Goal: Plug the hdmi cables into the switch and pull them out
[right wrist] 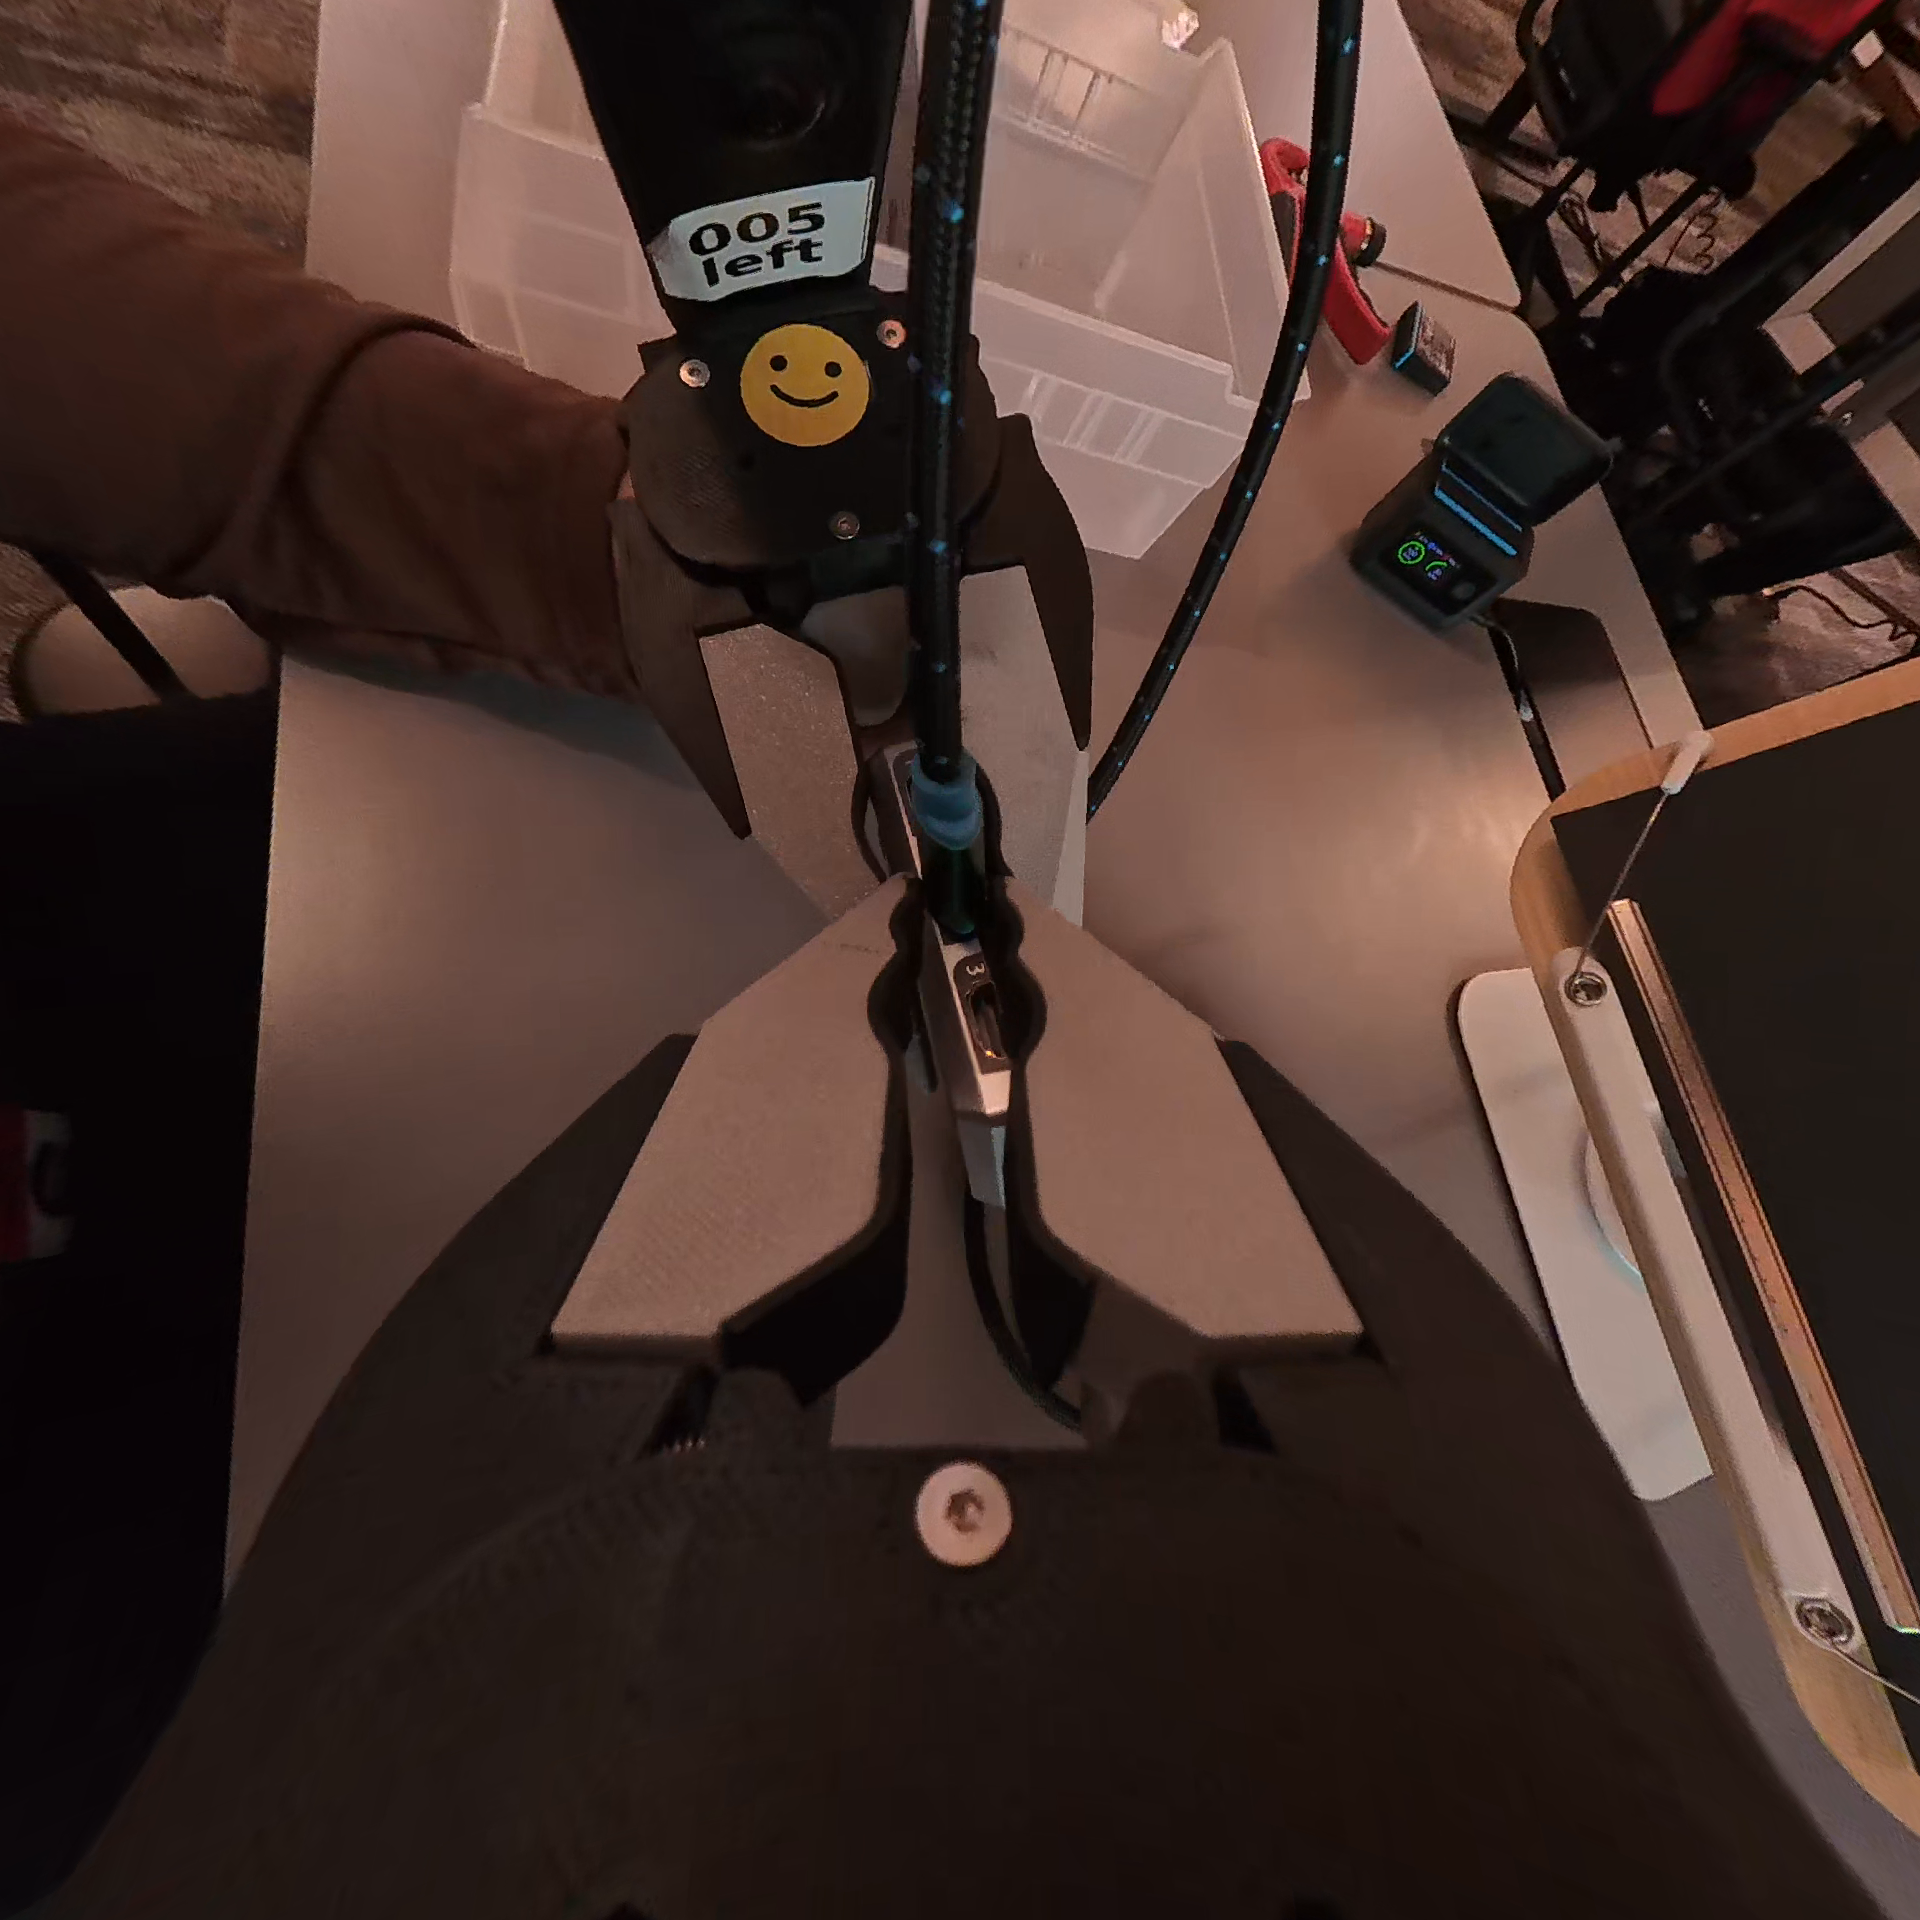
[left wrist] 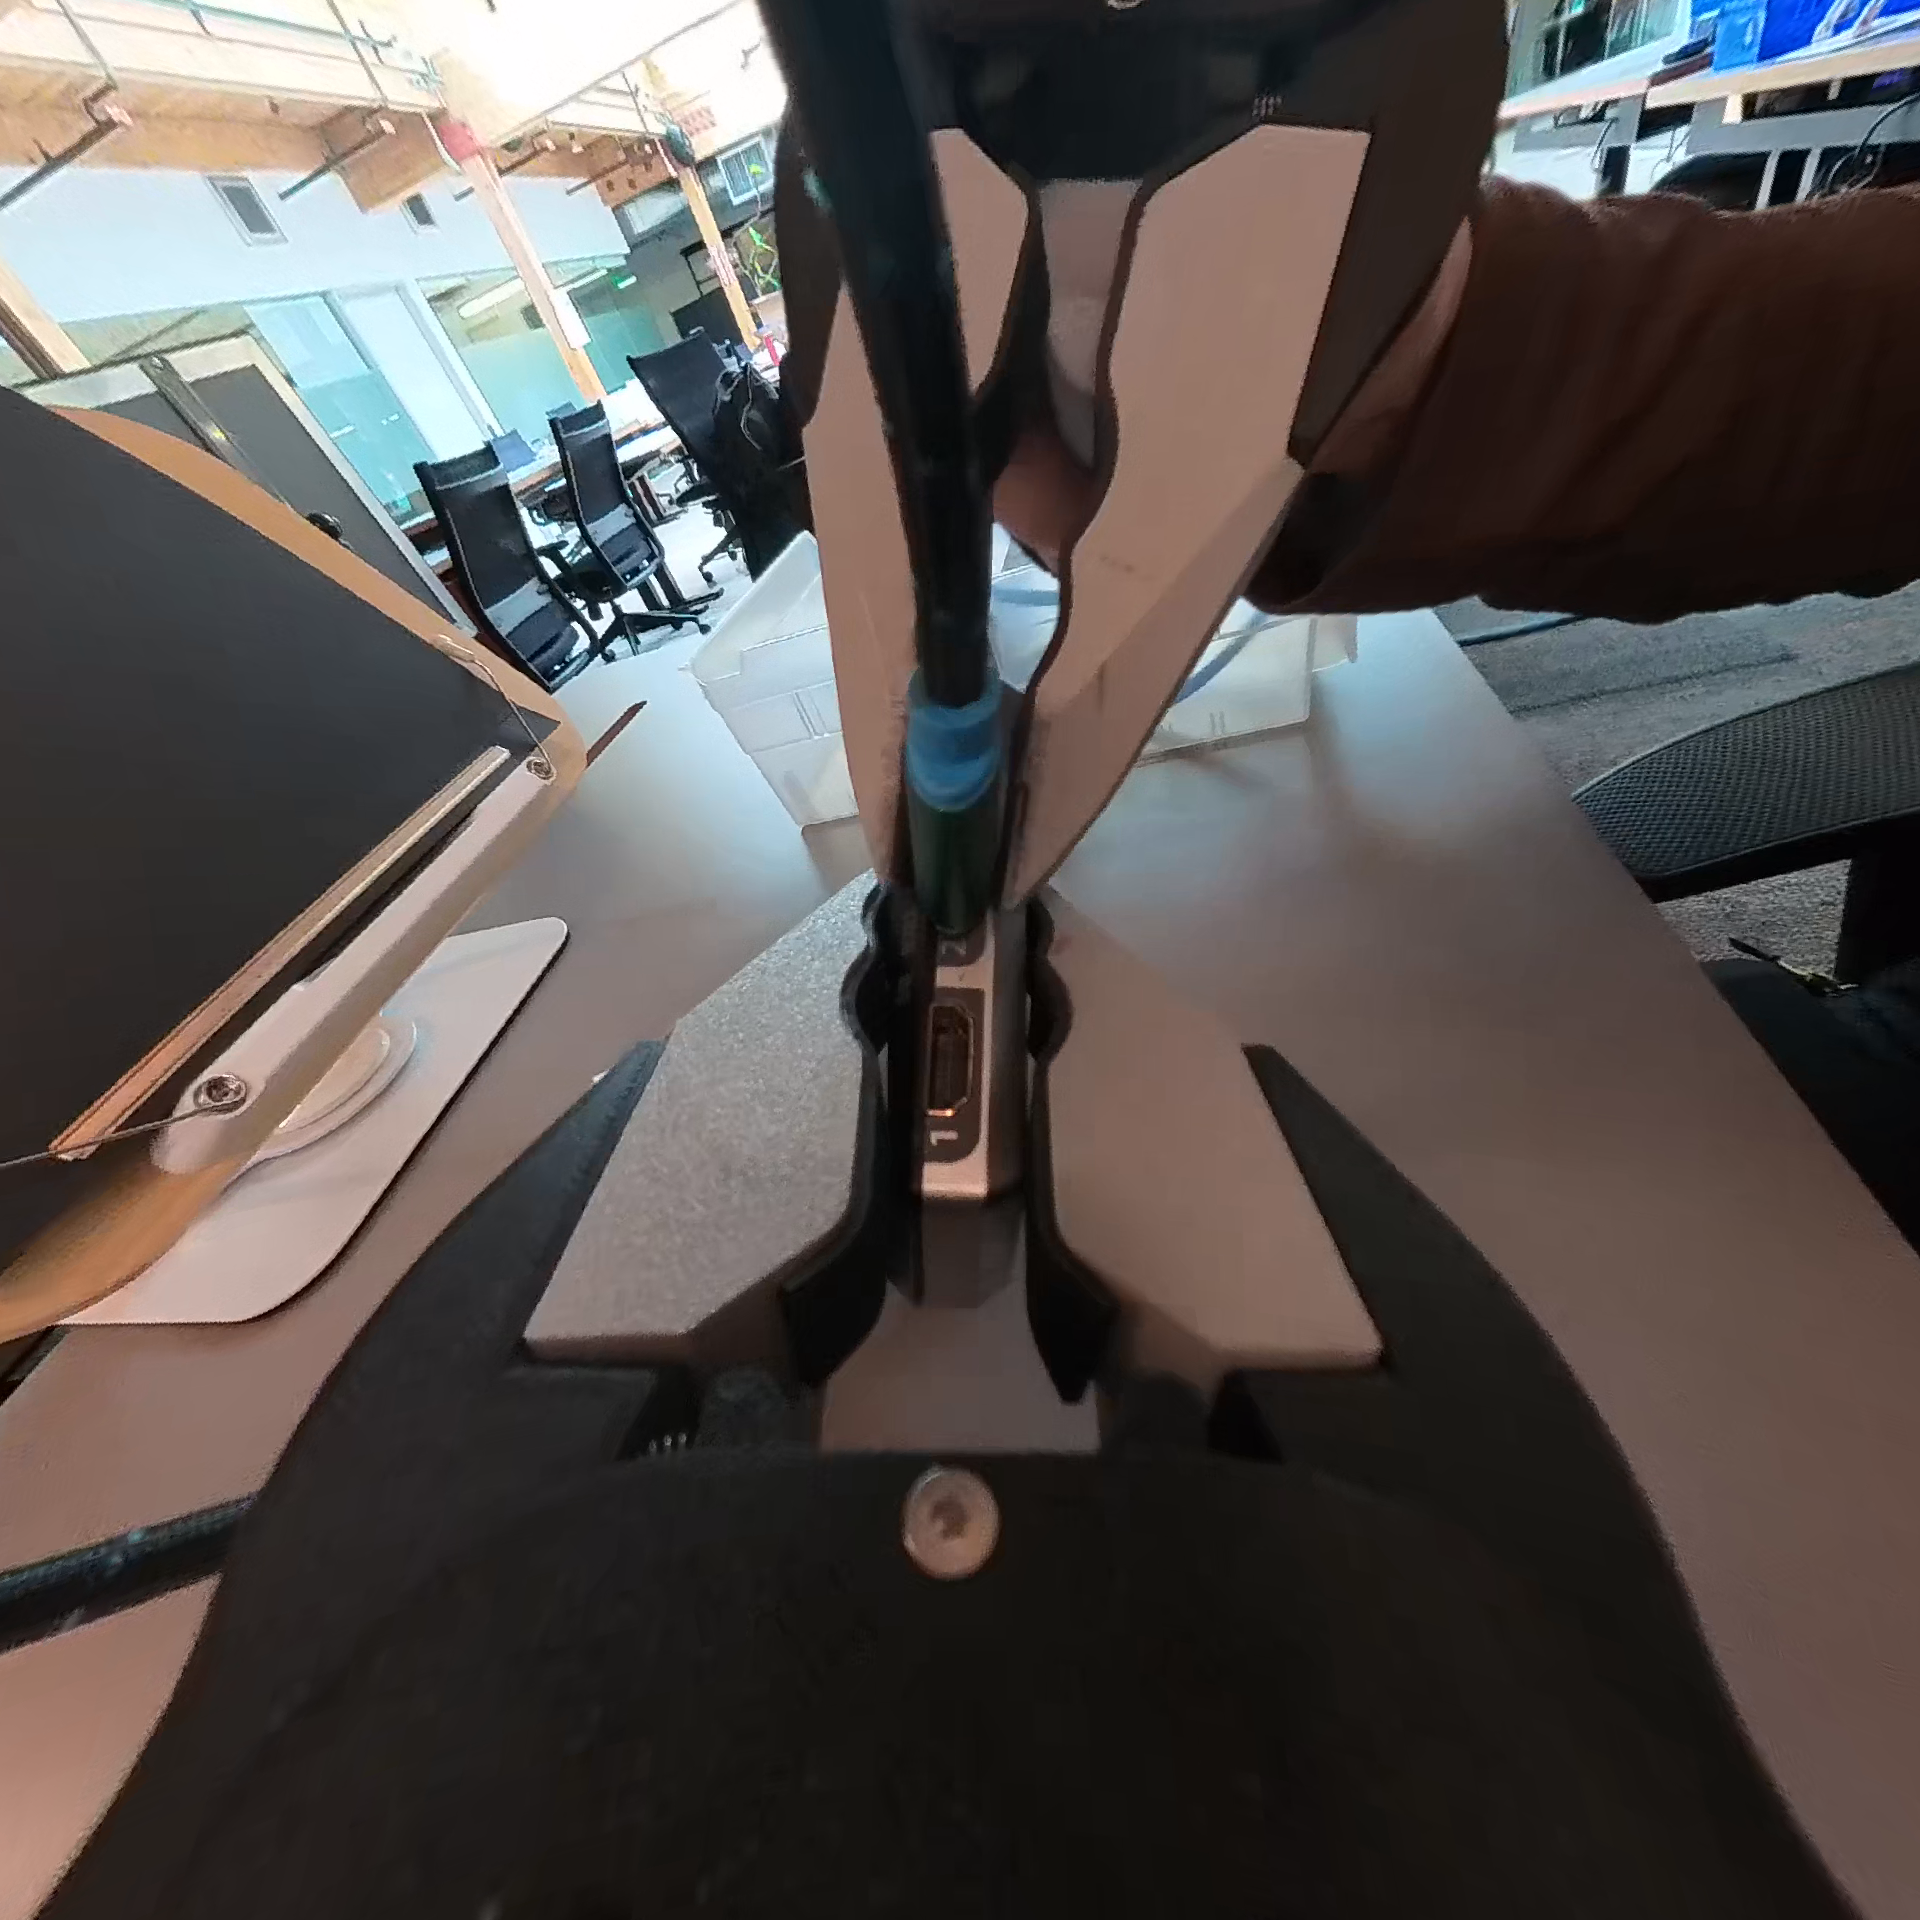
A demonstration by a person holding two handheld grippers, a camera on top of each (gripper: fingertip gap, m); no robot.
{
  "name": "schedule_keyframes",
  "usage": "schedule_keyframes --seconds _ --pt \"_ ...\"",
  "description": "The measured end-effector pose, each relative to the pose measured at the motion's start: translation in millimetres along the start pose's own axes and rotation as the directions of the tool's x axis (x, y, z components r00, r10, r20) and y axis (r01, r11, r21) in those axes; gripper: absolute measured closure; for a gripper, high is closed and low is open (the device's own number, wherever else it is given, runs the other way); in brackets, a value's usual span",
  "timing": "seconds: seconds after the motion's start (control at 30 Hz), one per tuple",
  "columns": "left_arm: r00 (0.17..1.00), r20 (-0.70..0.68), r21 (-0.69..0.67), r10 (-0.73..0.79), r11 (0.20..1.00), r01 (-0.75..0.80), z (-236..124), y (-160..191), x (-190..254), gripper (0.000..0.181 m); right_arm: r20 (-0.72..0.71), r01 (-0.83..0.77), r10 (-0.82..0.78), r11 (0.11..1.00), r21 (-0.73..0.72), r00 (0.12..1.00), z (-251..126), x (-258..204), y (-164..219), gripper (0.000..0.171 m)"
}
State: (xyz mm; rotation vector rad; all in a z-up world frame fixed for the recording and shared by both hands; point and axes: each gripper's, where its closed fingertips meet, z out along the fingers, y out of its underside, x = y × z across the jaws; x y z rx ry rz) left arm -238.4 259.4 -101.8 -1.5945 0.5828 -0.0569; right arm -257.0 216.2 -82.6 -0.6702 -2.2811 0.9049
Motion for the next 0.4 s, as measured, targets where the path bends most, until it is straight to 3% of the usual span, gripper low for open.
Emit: schedule_keyframes --seconds 0.3,0.4 --pt "0.994 0.104 -0.100 -0.039 0.994 0.049 5 21 -16 0.160 -0.155 0.070 -0.072 0.997 -0.020 0.985 11 12 12 0.162" --pt "0.991 0.081 -0.067 -0.103 0.992 0.108 3 18 -15 0.159 -0.147 0.037 -0.027 0.997 0.065 0.989 11 12 7 0.163"
